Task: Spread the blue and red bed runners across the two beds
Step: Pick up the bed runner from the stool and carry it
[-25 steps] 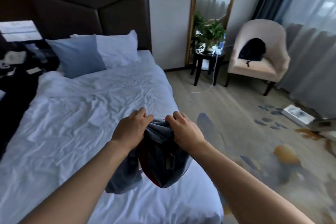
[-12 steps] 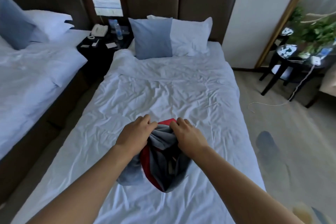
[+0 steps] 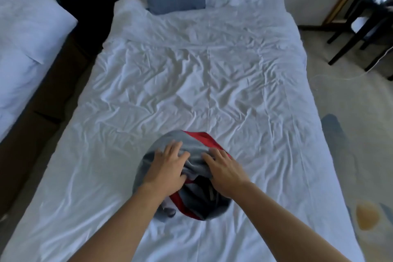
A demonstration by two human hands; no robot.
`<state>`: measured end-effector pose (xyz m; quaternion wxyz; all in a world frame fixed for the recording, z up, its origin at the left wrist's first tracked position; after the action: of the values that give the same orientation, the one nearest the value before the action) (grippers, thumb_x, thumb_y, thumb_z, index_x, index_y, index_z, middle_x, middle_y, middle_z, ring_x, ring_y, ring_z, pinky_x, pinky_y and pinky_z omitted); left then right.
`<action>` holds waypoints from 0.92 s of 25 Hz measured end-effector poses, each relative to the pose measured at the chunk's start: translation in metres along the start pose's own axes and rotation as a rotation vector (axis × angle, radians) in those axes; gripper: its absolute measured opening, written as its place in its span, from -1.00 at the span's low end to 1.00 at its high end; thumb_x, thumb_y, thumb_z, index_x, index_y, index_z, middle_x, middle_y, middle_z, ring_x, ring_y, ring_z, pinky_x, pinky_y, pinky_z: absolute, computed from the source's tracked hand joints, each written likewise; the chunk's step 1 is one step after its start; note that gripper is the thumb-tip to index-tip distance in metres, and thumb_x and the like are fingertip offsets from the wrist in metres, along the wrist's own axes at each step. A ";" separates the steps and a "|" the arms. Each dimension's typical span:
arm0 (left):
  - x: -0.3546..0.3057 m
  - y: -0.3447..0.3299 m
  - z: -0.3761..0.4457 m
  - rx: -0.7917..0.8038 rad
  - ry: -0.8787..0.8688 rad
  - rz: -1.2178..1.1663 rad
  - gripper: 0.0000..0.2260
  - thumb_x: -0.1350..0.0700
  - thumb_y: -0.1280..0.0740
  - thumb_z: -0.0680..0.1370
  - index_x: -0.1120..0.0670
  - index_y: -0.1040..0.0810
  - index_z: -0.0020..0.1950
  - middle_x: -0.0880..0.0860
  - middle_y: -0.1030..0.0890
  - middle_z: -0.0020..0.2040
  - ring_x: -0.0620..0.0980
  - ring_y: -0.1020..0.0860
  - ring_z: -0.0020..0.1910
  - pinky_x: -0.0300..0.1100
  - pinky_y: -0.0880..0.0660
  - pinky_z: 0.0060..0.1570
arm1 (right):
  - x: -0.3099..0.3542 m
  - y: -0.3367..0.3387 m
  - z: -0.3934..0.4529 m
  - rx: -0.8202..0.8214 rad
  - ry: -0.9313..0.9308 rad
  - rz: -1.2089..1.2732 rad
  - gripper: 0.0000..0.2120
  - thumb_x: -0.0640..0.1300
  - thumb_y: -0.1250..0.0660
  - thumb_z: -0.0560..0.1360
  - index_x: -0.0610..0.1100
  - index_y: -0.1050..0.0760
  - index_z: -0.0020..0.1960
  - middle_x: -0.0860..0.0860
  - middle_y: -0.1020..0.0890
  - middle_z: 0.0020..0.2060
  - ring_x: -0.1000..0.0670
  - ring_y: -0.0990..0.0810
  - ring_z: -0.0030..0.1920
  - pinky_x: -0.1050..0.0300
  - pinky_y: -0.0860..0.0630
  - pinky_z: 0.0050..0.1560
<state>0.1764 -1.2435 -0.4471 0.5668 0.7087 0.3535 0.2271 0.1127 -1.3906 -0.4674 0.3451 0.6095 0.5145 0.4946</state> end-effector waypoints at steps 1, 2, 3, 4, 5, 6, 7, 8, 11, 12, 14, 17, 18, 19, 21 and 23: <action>0.002 -0.031 0.002 0.096 0.018 0.008 -0.40 -0.22 -0.30 0.51 -0.12 -0.23 0.50 0.13 -0.03 0.59 0.19 0.00 0.58 0.27 -0.17 0.42 | -0.002 -0.023 0.002 0.032 -0.012 -0.010 -0.38 0.10 -0.21 0.56 0.00 -0.14 0.56 -0.09 -0.22 0.51 -0.19 -0.24 0.48 -0.13 -0.36 0.36; 0.004 -0.057 0.004 0.139 0.037 0.021 -0.27 -0.35 -0.22 0.50 -0.15 -0.04 0.58 0.11 0.12 0.62 0.20 0.16 0.59 0.36 -0.04 0.43 | -0.004 -0.041 0.006 0.047 -0.025 -0.039 -0.30 0.22 -0.15 0.55 0.02 -0.04 0.60 -0.11 -0.13 0.57 -0.20 -0.13 0.54 -0.22 -0.26 0.43; 0.007 -0.084 0.006 0.148 0.053 0.031 -0.20 -0.43 -0.14 0.48 -0.17 0.09 0.60 0.12 0.19 0.61 0.21 0.23 0.58 0.41 0.02 0.42 | -0.006 -0.062 0.011 0.054 -0.041 -0.077 -0.25 0.30 -0.10 0.53 0.03 0.02 0.61 -0.12 -0.07 0.60 -0.20 -0.04 0.58 -0.31 -0.17 0.47; 0.011 -0.108 0.008 0.145 0.065 0.045 -0.19 -0.47 -0.06 0.47 -0.17 0.16 0.60 0.12 0.22 0.61 0.22 0.26 0.57 0.43 0.02 0.41 | -0.006 -0.081 0.017 0.052 -0.049 -0.110 -0.23 0.35 -0.04 0.52 0.03 0.03 0.62 -0.13 -0.03 0.61 -0.21 0.02 0.59 -0.39 -0.10 0.47; 0.016 -0.131 0.008 0.148 0.072 0.064 -0.20 -0.48 0.01 0.47 -0.17 0.20 0.60 0.13 0.23 0.61 0.23 0.26 0.57 0.45 0.00 0.42 | -0.006 -0.098 0.023 0.051 -0.049 -0.128 -0.22 0.38 0.01 0.52 0.03 0.02 0.62 -0.13 -0.02 0.61 -0.22 0.04 0.60 -0.44 -0.05 0.46; 0.019 -0.152 0.008 0.169 0.074 0.089 -0.21 -0.47 0.06 0.48 -0.16 0.22 0.60 0.14 0.22 0.61 0.23 0.25 0.57 0.45 -0.01 0.41 | -0.006 -0.114 0.028 0.065 -0.048 -0.131 -0.22 0.40 0.06 0.53 0.02 0.01 0.63 -0.13 -0.01 0.61 -0.22 0.05 0.60 -0.47 -0.03 0.45; 0.021 -0.170 0.008 0.191 0.075 0.105 -0.22 -0.46 0.08 0.48 -0.15 0.23 0.59 0.15 0.21 0.62 0.23 0.23 0.58 0.45 -0.01 0.40 | -0.006 -0.128 0.033 0.086 -0.046 -0.134 -0.21 0.41 0.08 0.53 0.01 0.01 0.62 -0.13 0.00 0.61 -0.22 0.06 0.60 -0.49 -0.01 0.45; 0.023 -0.185 0.009 0.212 0.079 0.113 -0.22 -0.46 0.09 0.49 -0.13 0.25 0.59 0.15 0.20 0.62 0.23 0.22 0.58 0.46 -0.01 0.40 | -0.007 -0.140 0.036 0.105 -0.046 -0.135 -0.21 0.42 0.08 0.53 0.01 0.00 0.62 -0.12 0.00 0.62 -0.22 0.07 0.60 -0.49 0.00 0.44; 0.025 -0.201 0.011 0.281 0.075 0.128 -0.20 -0.45 0.10 0.49 -0.11 0.27 0.59 0.16 0.21 0.62 0.22 0.21 0.58 0.48 0.03 0.40 | -0.006 -0.154 0.038 0.125 -0.072 -0.110 -0.22 0.42 0.04 0.53 0.01 -0.04 0.61 -0.12 -0.03 0.61 -0.21 0.05 0.60 -0.48 0.00 0.45; 0.025 -0.199 0.012 0.302 0.068 0.115 -0.21 -0.45 0.09 0.49 -0.11 0.27 0.59 0.14 0.20 0.62 0.22 0.21 0.58 0.47 0.04 0.40 | -0.006 -0.151 0.037 0.135 -0.074 -0.098 -0.21 0.42 0.03 0.52 0.01 -0.02 0.62 -0.11 -0.01 0.61 -0.20 0.07 0.60 -0.47 0.01 0.46; 0.025 -0.177 0.015 0.324 0.050 0.060 -0.25 -0.43 0.05 0.52 -0.14 0.20 0.60 0.11 0.16 0.62 0.19 0.17 0.59 0.45 0.04 0.41 | -0.007 -0.133 0.033 0.146 -0.088 -0.074 -0.18 0.43 0.03 0.51 0.03 0.09 0.62 -0.10 0.08 0.62 -0.17 0.14 0.60 -0.43 0.03 0.49; 0.019 -0.114 0.025 0.288 -0.014 0.021 -0.33 -0.32 -0.06 0.57 -0.15 0.10 0.60 0.09 0.09 0.62 0.17 0.08 0.59 0.42 0.01 0.43 | -0.017 -0.085 0.010 0.140 -0.199 0.043 -0.13 0.45 -0.01 0.47 0.07 0.21 0.61 -0.06 0.16 0.62 -0.12 0.20 0.60 -0.31 0.06 0.54; 0.016 -0.092 0.032 0.265 -0.035 0.020 -0.34 -0.29 -0.08 0.59 -0.15 0.10 0.61 0.10 0.09 0.62 0.16 0.07 0.59 0.40 0.00 0.44 | -0.022 -0.068 0.000 0.133 -0.242 0.077 -0.12 0.45 -0.01 0.47 0.07 0.23 0.61 -0.05 0.17 0.62 -0.11 0.21 0.60 -0.27 0.07 0.56; 0.011 -0.071 0.040 0.245 -0.060 0.020 -0.35 -0.28 -0.08 0.60 -0.14 0.10 0.61 0.10 0.09 0.62 0.16 0.07 0.59 0.38 -0.01 0.45 | -0.028 -0.052 -0.012 0.118 -0.281 0.094 -0.12 0.44 0.00 0.47 0.06 0.23 0.61 -0.04 0.16 0.62 -0.10 0.21 0.60 -0.25 0.08 0.56; -0.016 -0.026 0.053 0.215 -0.150 0.022 -0.36 -0.28 -0.08 0.61 -0.13 0.08 0.61 0.10 0.09 0.63 0.14 0.06 0.59 0.31 -0.05 0.47 | -0.044 -0.010 -0.044 0.051 -0.371 0.109 -0.16 0.41 -0.03 0.51 0.03 0.20 0.61 -0.05 0.12 0.62 -0.09 0.18 0.61 -0.24 0.06 0.57; -0.055 0.016 0.062 0.176 -0.252 0.030 -0.38 -0.27 -0.09 0.61 -0.12 0.04 0.61 0.10 0.07 0.63 0.13 0.03 0.59 0.25 -0.11 0.47 | -0.060 0.030 -0.078 -0.037 -0.465 0.120 -0.19 0.36 -0.09 0.55 0.01 0.13 0.61 -0.08 0.04 0.61 -0.10 0.09 0.60 -0.21 0.00 0.56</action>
<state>0.1896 -1.3273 -0.4432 0.5389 0.7837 0.2877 0.1127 0.0474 -1.4628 -0.4329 0.4354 0.7301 0.3751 0.3697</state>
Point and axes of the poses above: each hand's wrist, its own z-axis towards the middle knuckle, its own y-axis out of the back of the hand, x = y × z, the point moved 6 cm from there along z, towards the middle knuckle
